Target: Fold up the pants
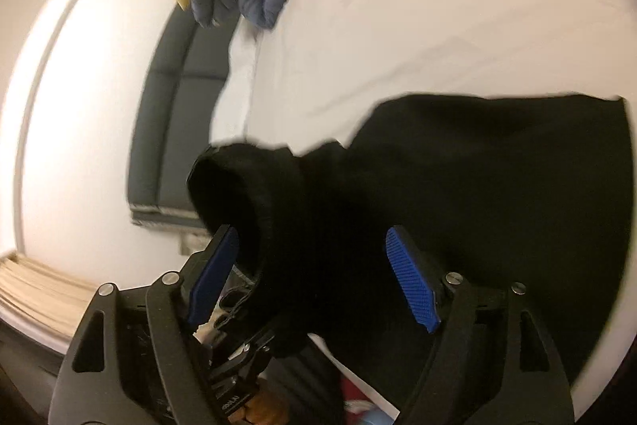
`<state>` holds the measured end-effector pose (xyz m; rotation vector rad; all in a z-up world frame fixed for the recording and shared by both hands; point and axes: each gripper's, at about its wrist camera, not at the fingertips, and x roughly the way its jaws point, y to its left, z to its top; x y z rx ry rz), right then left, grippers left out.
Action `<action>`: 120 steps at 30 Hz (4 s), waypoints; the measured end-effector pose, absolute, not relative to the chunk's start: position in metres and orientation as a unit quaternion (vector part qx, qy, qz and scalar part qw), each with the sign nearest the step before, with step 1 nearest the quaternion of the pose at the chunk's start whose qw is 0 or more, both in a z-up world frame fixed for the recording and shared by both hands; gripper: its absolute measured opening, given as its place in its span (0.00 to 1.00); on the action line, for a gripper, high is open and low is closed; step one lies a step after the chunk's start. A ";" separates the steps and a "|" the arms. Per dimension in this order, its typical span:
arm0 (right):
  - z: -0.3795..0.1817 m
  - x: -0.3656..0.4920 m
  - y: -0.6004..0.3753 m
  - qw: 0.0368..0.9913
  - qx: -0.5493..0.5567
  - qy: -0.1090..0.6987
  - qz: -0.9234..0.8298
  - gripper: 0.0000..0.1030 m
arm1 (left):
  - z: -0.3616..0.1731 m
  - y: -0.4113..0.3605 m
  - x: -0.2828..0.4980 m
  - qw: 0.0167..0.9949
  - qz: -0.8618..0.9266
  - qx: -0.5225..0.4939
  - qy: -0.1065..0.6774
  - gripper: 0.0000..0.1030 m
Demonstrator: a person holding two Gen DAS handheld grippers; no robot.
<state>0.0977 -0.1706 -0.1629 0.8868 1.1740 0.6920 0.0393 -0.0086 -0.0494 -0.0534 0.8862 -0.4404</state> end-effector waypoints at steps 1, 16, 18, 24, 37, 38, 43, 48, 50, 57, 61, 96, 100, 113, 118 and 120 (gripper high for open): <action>-0.165 0.090 -0.175 0.693 0.383 0.530 0.303 0.74 | -0.053 -0.017 0.036 0.878 -0.214 -0.006 0.428 0.17; -0.133 0.035 -0.192 0.768 0.181 0.567 0.234 0.25 | -0.073 -0.063 -0.004 0.871 -0.206 0.149 0.420 0.17; -0.128 0.035 -0.190 0.773 0.170 0.566 0.231 0.17 | -0.073 -0.065 -0.008 0.870 -0.207 0.156 0.419 0.17; -0.093 0.032 -0.179 0.804 0.142 0.532 0.223 0.10 | -0.058 -0.083 -0.012 0.874 -0.228 0.168 0.396 0.17; -0.104 0.005 -0.267 0.806 0.232 0.508 0.196 0.10 | -0.064 -0.126 -0.005 0.852 -0.283 0.190 0.397 0.17; -0.109 0.005 -0.267 0.806 0.235 0.508 0.193 0.10 | -0.066 -0.127 -0.003 0.850 -0.285 0.191 0.400 0.17; -0.132 0.000 -0.270 0.800 0.250 0.513 0.187 0.10 | -0.078 -0.132 0.002 0.843 -0.291 0.190 0.411 0.18; -0.161 -0.003 -0.271 0.793 0.267 0.518 0.176 0.11 | -0.091 -0.134 0.006 0.837 -0.295 0.179 0.424 0.18; -0.166 -0.005 -0.276 0.789 0.285 0.516 0.173 0.11 | -0.094 -0.131 0.017 0.837 -0.296 0.180 0.422 0.18; -0.184 -0.007 -0.281 0.782 0.302 0.516 0.177 0.15 | -0.106 -0.122 0.006 0.836 -0.310 0.149 0.428 0.47; -0.190 -0.014 -0.294 0.764 0.353 0.502 0.198 0.23 | -0.083 -0.084 -0.001 0.840 -0.327 0.093 0.423 0.81; -0.231 0.009 -0.245 0.698 0.416 0.540 0.221 0.00 | -0.150 0.050 0.203 0.685 -0.401 -0.211 0.571 0.04; -0.229 0.010 -0.245 0.703 0.407 0.540 0.221 0.00 | -0.142 0.060 0.171 0.699 -0.420 -0.179 0.550 0.04; -0.224 0.005 -0.237 0.717 0.399 0.531 0.210 0.00 | -0.161 0.118 0.078 0.668 -0.451 -0.259 0.532 0.04; -0.216 0.004 -0.235 0.721 0.395 0.533 0.198 0.00 | -0.161 0.105 0.057 0.684 -0.444 -0.212 0.539 0.04; -0.199 -0.001 -0.229 0.731 0.393 0.527 0.185 0.06 | -0.161 0.102 0.056 0.689 -0.436 -0.200 0.543 0.04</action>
